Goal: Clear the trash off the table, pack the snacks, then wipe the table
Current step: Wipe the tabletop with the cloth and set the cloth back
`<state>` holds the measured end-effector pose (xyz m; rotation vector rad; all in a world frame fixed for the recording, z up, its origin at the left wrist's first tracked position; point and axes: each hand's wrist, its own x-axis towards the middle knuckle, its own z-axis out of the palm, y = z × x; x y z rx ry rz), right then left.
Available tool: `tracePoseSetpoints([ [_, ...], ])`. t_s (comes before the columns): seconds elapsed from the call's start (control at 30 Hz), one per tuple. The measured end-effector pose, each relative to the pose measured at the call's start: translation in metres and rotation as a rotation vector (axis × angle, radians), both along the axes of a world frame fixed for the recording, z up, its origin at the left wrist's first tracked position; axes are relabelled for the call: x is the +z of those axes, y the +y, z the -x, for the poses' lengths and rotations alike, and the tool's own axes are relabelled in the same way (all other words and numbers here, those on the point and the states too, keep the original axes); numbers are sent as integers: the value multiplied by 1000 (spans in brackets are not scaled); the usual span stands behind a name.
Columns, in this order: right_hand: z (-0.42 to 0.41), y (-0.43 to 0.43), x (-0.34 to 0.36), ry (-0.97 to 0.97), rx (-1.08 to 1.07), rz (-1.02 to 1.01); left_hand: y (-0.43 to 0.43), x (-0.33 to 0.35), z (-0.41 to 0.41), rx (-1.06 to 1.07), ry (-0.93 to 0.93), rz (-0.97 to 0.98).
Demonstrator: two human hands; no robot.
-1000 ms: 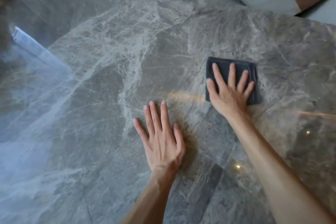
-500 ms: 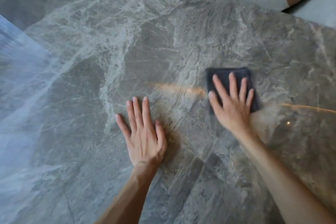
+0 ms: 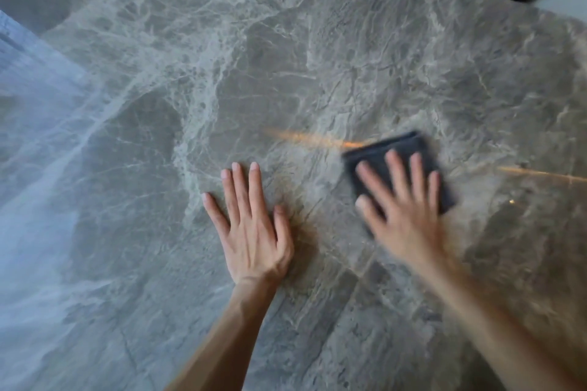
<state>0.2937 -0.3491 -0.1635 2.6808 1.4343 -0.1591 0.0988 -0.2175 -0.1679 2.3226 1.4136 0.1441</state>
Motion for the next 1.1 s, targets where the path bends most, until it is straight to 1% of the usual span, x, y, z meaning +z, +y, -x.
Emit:
tracePoseSetpoints([
  [0.07, -43, 49, 1, 35, -252, -41, 0, 0, 1, -7, 9, -1],
  [0.1, -54, 84, -1, 70, -335, -83, 0, -1, 1, -9, 8, -5],
  [0.13, -53, 117, -2, 95, -366, -107, 0, -2, 1, -10, 6, -7],
  [0.17, -40, 144, -7, 92, -326, -121, 0, -2, 1, -9, 3, -6],
  [0.2, -15, 161, -11, 67, -230, -141, 1, -3, 2, -10, -2, -5],
  [0.27, 52, 156, -14, 37, 37, -184, 1, -1, 3, -20, -23, 9],
  [0.3, 81, 134, -14, 41, 155, -178, 1, 0, 4, -23, -38, 22],
  [0.33, 100, 105, -12, 71, 224, -143, 2, 2, 4, -16, -50, 33],
  [0.37, 104, 73, -10, 94, 255, -119, 2, 3, 5, -5, -54, 36],
  [0.43, 78, 17, -7, 96, 263, -86, 2, 3, 3, -5, -44, 23],
  [0.5, 21, -4, -2, 47, 174, -14, 2, 2, 1, -15, -29, 7],
  [0.53, -12, 0, -2, 15, 66, 2, 2, 1, 1, -19, -25, 4],
  [0.6, -70, 43, -3, 12, -238, -27, 2, -1, 2, -20, -23, -1],
  [0.63, -87, 78, -3, 36, -356, -68, 2, -2, 2, -19, -19, -4],
  [0.67, -89, 113, -4, 65, -406, -101, 1, -3, 2, -18, -15, -2],
  [0.7, -77, 142, -8, 72, -372, -121, 2, -3, 3, -18, -16, 5],
  [0.77, -19, 169, -13, 32, -145, -158, 3, -1, 3, -21, -32, 18],
  [0.83, 49, 139, -13, 36, 100, -185, 3, 4, 4, -22, -45, 36],
  [0.9, 78, 71, -10, 104, 239, -117, 3, 7, 4, -18, -58, 48],
  [0.97, 59, 9, -8, 102, 276, -71, 3, 7, 2, -15, -39, 35],
  [1.0, 41, -10, -7, 87, 256, -54, 3, 7, 2, -14, -24, 27],
  [1.1, -13, -17, -3, 15, 110, -1, 1, 5, 1, -22, -21, 13],
])
